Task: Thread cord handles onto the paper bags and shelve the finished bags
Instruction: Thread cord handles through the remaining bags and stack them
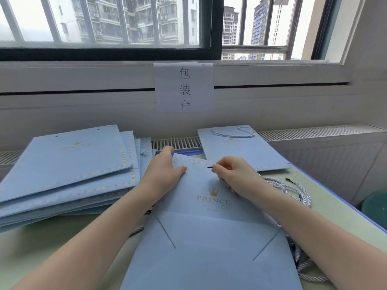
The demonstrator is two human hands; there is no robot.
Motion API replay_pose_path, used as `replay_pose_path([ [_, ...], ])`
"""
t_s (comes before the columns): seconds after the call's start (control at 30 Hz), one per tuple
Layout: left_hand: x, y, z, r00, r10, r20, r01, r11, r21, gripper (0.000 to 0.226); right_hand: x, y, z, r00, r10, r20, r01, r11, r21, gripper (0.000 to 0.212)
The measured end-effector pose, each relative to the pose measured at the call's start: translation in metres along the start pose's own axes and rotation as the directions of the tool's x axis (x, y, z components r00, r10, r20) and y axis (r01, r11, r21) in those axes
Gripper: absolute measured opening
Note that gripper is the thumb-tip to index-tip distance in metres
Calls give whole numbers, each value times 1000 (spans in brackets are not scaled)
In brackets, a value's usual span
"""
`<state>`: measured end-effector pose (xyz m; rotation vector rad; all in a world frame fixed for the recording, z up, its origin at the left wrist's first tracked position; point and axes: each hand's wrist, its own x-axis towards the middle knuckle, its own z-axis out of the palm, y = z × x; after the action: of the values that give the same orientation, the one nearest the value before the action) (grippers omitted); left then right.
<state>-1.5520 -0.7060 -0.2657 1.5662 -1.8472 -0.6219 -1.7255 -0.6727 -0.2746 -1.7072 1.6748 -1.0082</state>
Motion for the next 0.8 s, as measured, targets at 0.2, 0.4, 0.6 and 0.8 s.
replay_pose_path([
  [0.2, 2, 11, -14, 995, -14, 98, 30, 986, -162, 64, -4, -6, -5, 999, 6, 50, -12, 993, 119, 17],
  [0.4, -1, 20, -35, 980, -70, 186, 102, 980, -169, 28, -7, -11, -9, 994, -108, 10, 103, 975, 197, 11],
  [0.6, 1, 17, -32, 984, -69, 164, 97, 981, -166, 14, -7, -10, 4, 935, -324, -142, 320, 946, -51, 6],
  [0.8, 1, 20, -29, 987, -33, 154, 53, 991, -124, 8, -4, -14, 20, 853, -492, -173, 451, 863, -227, 3],
])
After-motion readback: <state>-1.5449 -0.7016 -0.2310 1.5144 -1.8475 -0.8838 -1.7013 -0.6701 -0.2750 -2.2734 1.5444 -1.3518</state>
